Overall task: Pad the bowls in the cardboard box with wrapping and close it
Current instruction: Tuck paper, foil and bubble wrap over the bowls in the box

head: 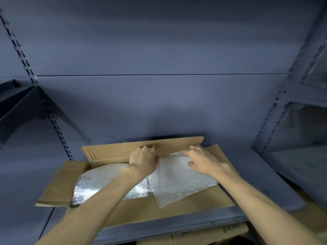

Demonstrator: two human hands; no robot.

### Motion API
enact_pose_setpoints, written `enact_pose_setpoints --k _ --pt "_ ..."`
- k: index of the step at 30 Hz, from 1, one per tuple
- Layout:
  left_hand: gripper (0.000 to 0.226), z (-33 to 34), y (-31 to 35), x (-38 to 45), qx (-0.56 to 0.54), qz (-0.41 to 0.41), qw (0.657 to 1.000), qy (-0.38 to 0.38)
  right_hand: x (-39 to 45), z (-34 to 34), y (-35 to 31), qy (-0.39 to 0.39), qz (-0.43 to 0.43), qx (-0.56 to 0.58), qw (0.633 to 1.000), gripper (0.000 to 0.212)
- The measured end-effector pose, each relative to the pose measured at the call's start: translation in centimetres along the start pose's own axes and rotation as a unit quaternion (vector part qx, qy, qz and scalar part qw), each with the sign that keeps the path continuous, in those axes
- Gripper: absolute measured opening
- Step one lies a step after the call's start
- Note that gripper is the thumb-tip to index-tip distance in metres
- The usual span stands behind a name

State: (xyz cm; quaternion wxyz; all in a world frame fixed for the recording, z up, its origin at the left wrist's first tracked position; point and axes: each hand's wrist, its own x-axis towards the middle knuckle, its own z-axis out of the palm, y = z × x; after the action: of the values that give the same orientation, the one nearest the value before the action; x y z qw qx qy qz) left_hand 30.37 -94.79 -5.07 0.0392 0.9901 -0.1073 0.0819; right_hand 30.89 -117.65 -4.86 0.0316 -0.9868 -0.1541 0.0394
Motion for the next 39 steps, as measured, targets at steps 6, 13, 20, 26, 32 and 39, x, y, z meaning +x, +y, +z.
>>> enact_pose_setpoints --k 6,13,20,26,32,39 --pt "0.043 2.0 1.5 -0.2 0.065 -0.061 0.996 -0.010 -1.1 1.1 0.8 0.071 -0.001 -0.042 0.997 0.039" --pt "0.035 0.9 0.7 -1.7 0.035 0.022 0.992 0.121 -1.6 2.2 -0.3 0.138 -0.013 -0.020 0.990 0.031" --pt "0.035 0.7 -0.5 -1.8 -0.035 0.146 0.968 0.202 -2.2 1.9 -1.1 0.238 -0.057 0.026 0.969 0.019" --pt "0.015 1.4 -1.2 -2.4 -0.165 0.192 0.939 0.232 -2.9 2.0 -1.0 0.269 -0.024 0.032 0.962 0.023" --pt "0.011 0.9 -1.3 -1.8 -0.126 0.111 0.947 0.273 -2.4 2.0 -0.6 0.222 -0.059 0.027 0.973 0.021" --pt "0.030 0.1 -0.7 -1.9 -0.174 0.122 0.935 0.283 -2.1 3.1 -0.6 0.103 -0.094 0.006 0.990 0.062"
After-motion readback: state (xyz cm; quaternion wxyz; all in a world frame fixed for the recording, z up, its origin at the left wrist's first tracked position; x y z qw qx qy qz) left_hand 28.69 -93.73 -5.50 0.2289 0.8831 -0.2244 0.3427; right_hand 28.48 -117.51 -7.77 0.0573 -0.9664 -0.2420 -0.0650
